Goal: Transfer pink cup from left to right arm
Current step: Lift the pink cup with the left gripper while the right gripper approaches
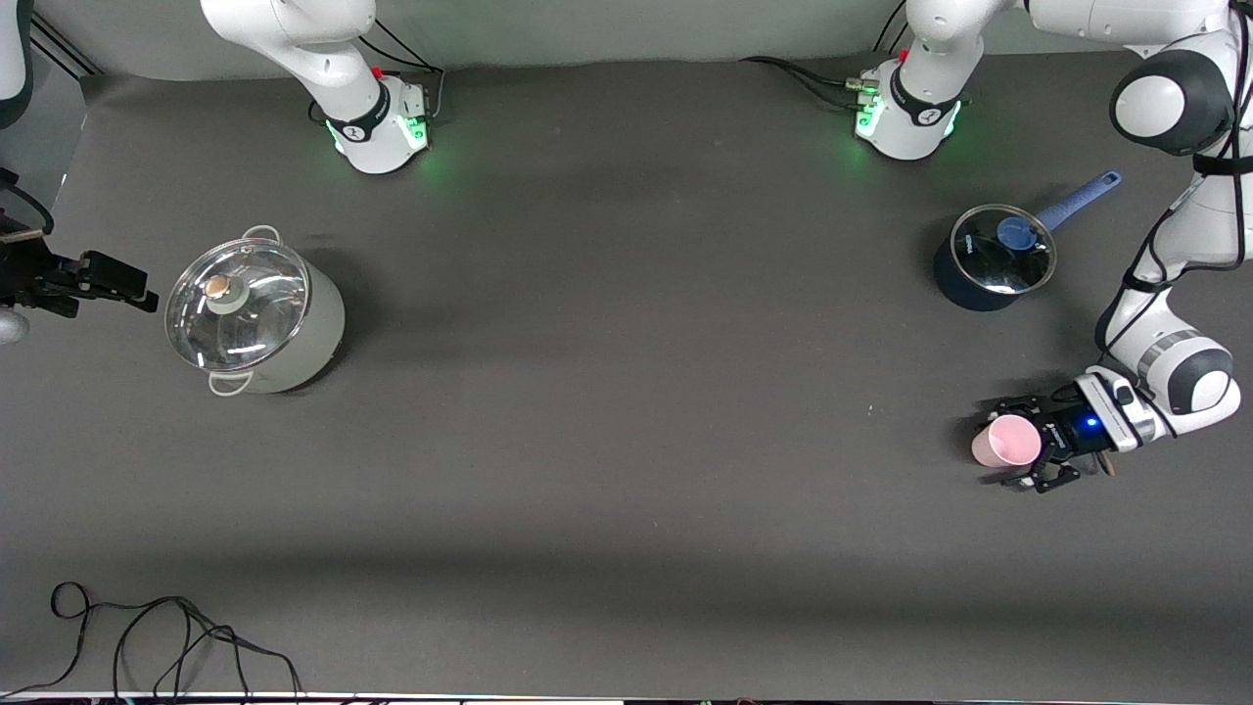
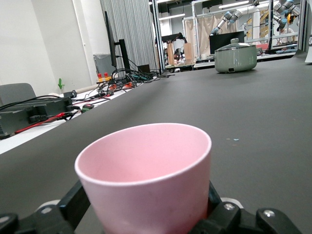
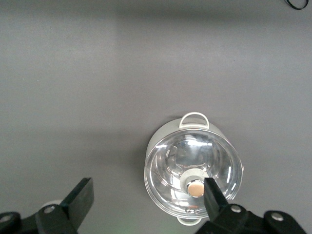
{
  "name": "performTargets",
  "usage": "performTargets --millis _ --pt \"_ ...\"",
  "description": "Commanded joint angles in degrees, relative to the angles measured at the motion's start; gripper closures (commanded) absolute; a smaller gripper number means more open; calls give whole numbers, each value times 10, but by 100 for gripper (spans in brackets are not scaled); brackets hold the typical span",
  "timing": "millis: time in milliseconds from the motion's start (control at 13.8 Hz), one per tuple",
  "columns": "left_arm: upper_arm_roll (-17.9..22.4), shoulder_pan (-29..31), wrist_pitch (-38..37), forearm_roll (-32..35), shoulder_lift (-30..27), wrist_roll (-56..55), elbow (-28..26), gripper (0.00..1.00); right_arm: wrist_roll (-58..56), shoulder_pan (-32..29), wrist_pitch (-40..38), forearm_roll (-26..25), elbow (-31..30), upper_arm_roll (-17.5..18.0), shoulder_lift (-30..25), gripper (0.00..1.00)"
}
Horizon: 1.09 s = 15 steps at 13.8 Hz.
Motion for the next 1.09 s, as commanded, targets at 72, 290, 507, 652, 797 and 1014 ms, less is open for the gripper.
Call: performTargets --millis 72,290,507,652,797,1014 --pt "0 -12 9 -17 16 12 13 11 -6 3 -2 -3 -4 -3 -9 0" --pt "-4 -19 14 -22 17 13 15 100 -2 3 -2 -3 -4 -3 -9 0" --pt "-27 -19 13 -31 17 44 16 100 30 3 -3 -2 -2 -3 -11 0" --pt "-50 -23 15 -32 17 43 16 100 86 4 -4 -2 6 0 -11 0" --pt "-73 -40 15 -36 15 41 17 100 127 4 -7 -2 6 0 -15 0" --pt "-113 -80 44 -79 13 41 25 100 241 24 -38 -2 14 0 -20 0"
